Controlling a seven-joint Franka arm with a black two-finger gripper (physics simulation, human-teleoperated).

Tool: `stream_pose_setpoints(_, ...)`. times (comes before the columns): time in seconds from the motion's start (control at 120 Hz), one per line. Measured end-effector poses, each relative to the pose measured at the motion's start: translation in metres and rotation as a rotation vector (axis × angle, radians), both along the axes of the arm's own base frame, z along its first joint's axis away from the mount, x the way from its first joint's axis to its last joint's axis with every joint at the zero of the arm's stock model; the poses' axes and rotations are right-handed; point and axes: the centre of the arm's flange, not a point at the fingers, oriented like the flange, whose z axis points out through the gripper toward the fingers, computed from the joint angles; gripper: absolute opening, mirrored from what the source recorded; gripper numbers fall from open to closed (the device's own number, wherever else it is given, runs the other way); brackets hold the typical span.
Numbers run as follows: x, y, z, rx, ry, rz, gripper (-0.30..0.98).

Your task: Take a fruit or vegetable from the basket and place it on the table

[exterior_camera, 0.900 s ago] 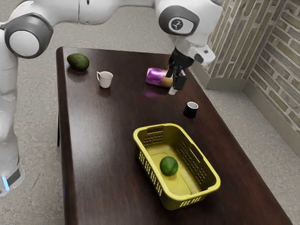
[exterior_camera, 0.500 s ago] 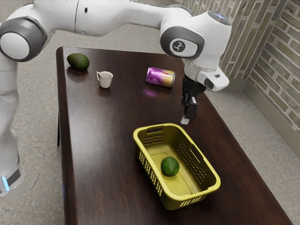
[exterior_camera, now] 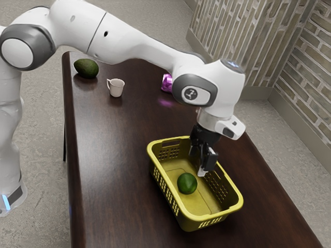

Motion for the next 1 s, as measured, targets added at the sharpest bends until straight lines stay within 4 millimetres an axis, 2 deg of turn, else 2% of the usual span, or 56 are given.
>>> stream_pose_setpoints(0.125,-0.001,0.001,-0.018,-0.005,-0.003,0.056,0.69)
stream_pose_setpoints(0.258,-0.002,-0.001,-0.028,-0.011,-0.010,0.099,0.69)
stream_pose_setpoints(0.483,-0.024,-0.023,-0.034,-0.011,-0.015,0.107,0.69)
stream_pose_setpoints(0.708,-0.020,-0.020,-0.036,-0.012,-0.024,0.149,0.69)
stream_pose_setpoints(1.0,-0.018,-0.017,-0.057,-0.011,-0.002,0.192,0.69)
